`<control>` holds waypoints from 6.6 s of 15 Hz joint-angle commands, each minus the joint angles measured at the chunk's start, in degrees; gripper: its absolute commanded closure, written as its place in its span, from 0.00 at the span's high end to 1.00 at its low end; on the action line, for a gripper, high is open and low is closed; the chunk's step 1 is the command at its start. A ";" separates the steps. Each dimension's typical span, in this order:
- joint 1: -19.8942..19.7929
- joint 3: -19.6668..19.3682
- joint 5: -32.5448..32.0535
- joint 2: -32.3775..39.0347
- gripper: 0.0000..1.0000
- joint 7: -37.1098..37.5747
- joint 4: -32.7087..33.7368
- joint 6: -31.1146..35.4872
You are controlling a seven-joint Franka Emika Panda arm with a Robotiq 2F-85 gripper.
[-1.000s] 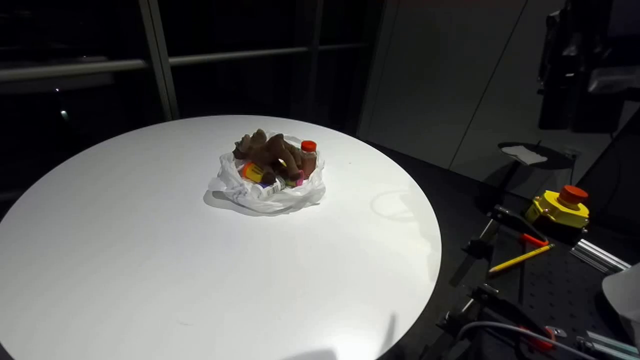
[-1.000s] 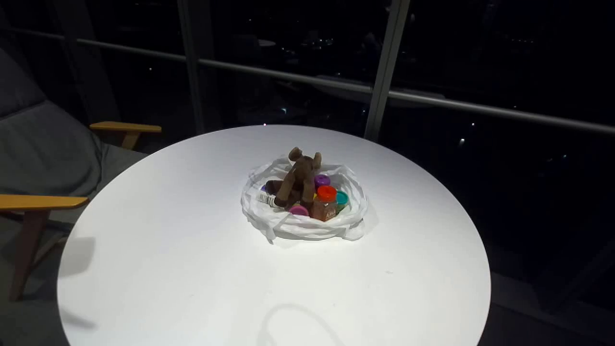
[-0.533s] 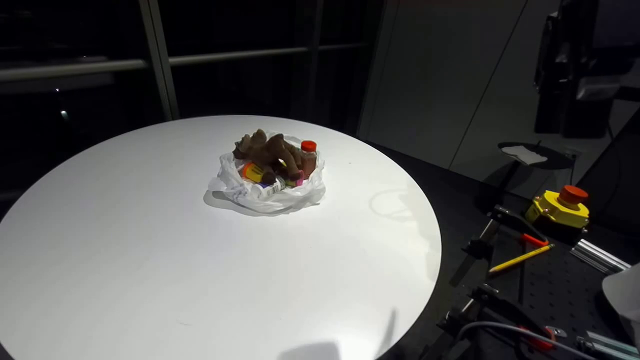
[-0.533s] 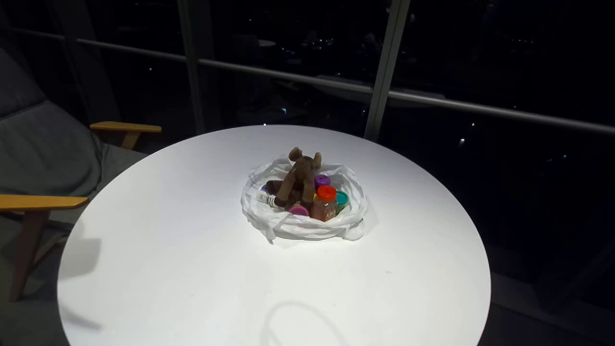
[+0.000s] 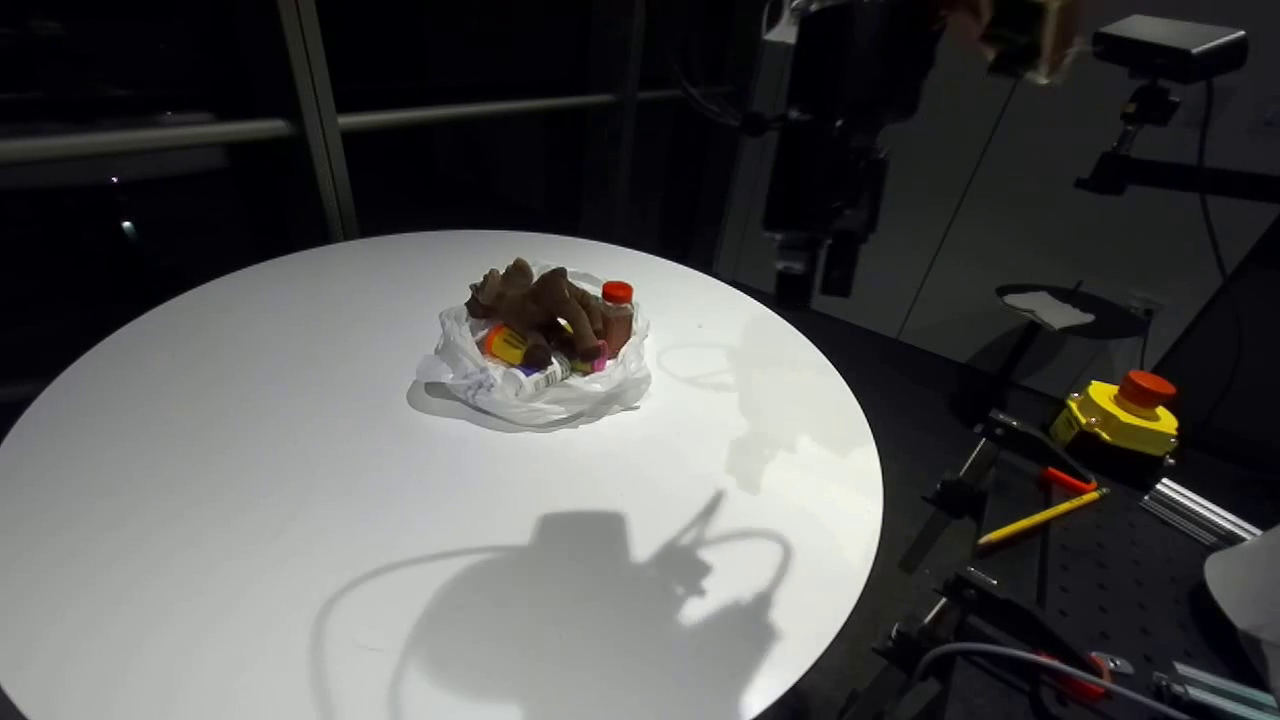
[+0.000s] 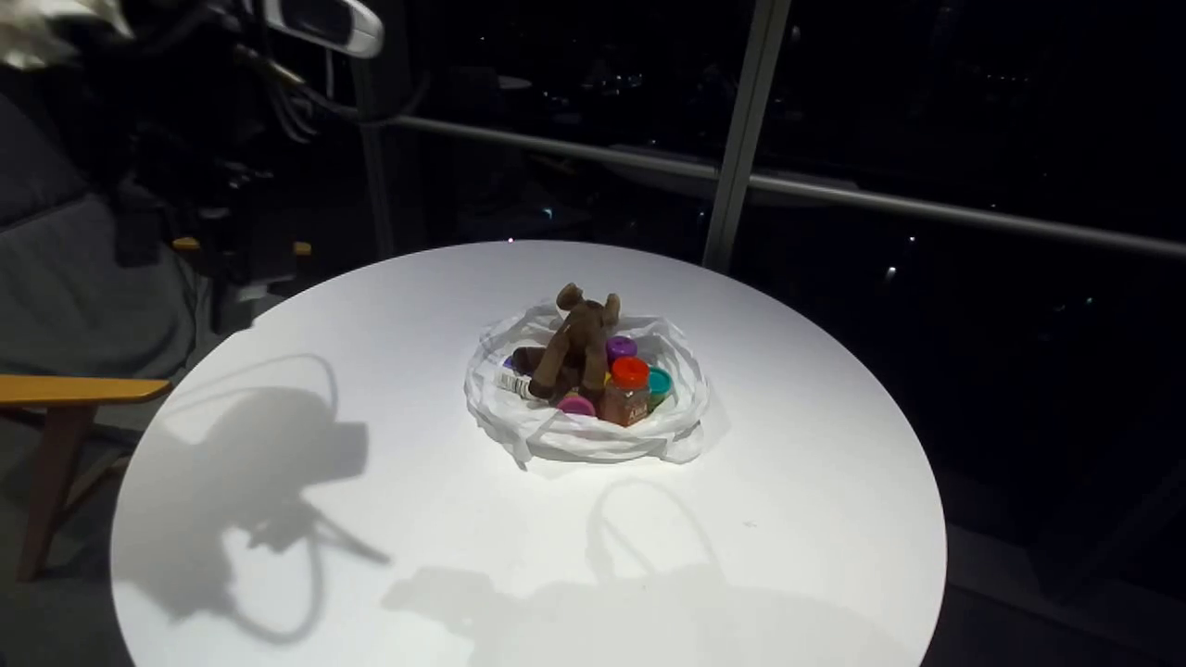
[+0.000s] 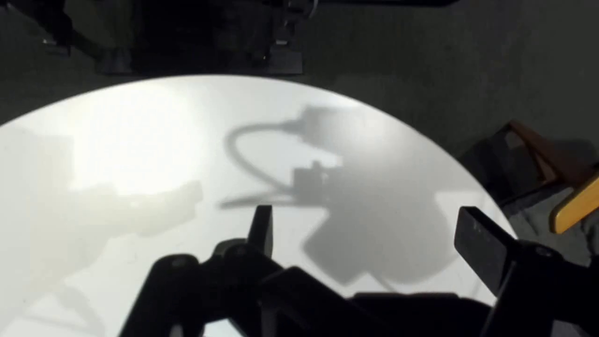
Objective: Remove the objects in the plastic and put them on the table
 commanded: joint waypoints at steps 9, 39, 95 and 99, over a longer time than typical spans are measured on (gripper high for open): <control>1.34 -5.25 -22.67 39.18 1.00 11.49 37.80 13.63; 1.47 -12.46 -23.35 48.66 0.15 19.23 59.37 5.83; -7.36 -12.07 -9.00 59.02 0.74 23.41 58.66 13.08; -7.09 -12.98 -9.43 60.72 0.42 23.66 60.66 12.65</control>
